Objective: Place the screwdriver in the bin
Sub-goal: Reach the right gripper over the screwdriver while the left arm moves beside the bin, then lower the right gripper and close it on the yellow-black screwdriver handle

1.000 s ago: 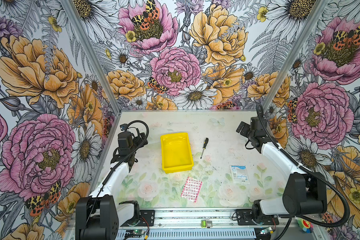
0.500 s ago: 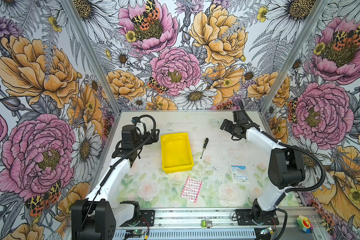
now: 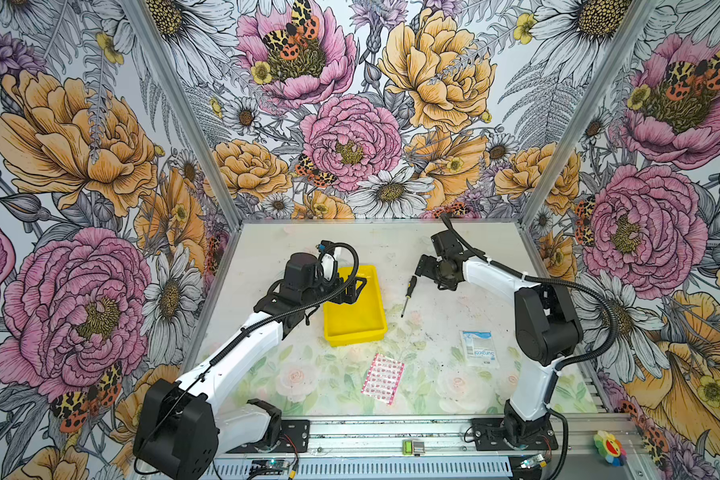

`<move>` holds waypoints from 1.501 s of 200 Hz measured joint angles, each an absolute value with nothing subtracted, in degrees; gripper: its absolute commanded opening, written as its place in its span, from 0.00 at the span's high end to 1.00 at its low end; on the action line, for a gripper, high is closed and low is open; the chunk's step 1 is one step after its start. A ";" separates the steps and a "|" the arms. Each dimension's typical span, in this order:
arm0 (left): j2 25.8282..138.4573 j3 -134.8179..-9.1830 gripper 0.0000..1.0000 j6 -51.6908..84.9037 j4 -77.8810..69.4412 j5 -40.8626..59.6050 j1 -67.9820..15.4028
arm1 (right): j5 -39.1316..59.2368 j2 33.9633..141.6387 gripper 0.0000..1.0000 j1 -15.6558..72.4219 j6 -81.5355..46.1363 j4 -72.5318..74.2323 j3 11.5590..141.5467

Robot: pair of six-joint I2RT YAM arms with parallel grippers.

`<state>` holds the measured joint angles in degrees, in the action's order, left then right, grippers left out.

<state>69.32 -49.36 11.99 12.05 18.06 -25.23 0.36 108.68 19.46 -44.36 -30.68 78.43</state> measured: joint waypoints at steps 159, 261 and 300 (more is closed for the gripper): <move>69.84 -49.41 0.01 8.80 12.23 13.15 -34.65 | 0.25 120.22 0.41 24.58 -44.56 -31.92 87.24; 68.73 -46.83 0.01 10.11 10.52 10.44 -34.65 | -1.87 121.75 0.71 26.09 -40.97 -34.13 87.90; 67.16 -45.69 0.01 10.50 10.41 9.58 -34.63 | -2.22 121.78 0.88 26.09 -40.01 -34.11 87.90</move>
